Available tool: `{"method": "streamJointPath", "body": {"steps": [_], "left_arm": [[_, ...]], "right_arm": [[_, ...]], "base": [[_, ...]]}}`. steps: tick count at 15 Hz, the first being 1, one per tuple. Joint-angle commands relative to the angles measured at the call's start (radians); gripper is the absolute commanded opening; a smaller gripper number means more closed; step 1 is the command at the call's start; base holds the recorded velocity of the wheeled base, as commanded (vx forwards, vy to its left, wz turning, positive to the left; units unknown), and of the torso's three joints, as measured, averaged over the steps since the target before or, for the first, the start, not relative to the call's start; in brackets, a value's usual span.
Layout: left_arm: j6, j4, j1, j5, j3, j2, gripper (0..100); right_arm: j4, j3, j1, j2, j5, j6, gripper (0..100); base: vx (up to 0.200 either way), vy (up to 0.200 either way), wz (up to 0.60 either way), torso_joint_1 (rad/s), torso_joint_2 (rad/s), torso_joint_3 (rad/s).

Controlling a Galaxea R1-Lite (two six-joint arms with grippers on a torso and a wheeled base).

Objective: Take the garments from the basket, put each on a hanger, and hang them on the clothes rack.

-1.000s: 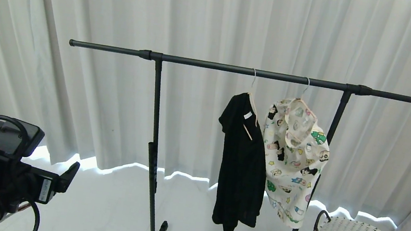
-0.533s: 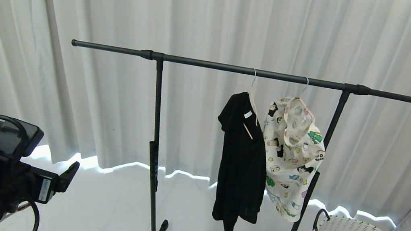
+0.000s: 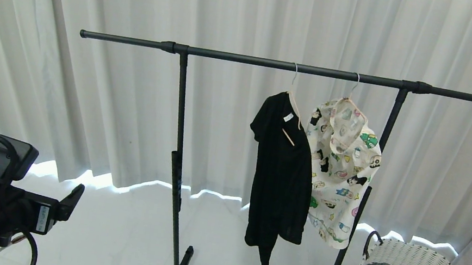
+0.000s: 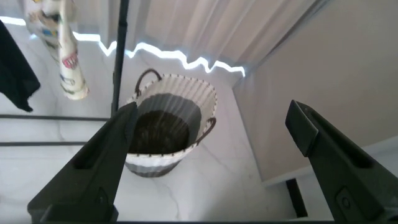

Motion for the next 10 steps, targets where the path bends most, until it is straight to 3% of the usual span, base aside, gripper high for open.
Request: {"method": "streamJointPath", "body": {"steps": [1, 6, 10], "left_arm": [[-0.002, 0.0, 0.027, 0.001, 0.031, -0.052, 100], [-0.004, 0.006, 0.17, 0.001, 0.136, -0.23, 100], [-0.028, 0.079, 0.299, 0.001, 0.136, -0.394, 100]], "right_arm": [[0.001, 0.065, -0.022, -0.071, 0.0, 0.0, 100], [-0.058, 0.213, -0.057, -0.201, 0.003, 0.003, 100], [-0.059, 0.337, -0.065, -0.339, 0.006, 0.003, 100]], "base": [[0.0, 0.0, 0.0, -0.212, 0.48, 0.286], [0.0, 0.0, 0.0, -0.199, 0.47, 0.288], [0.0, 0.0, 0.0, -0.175, 0.46, 0.293]]}}
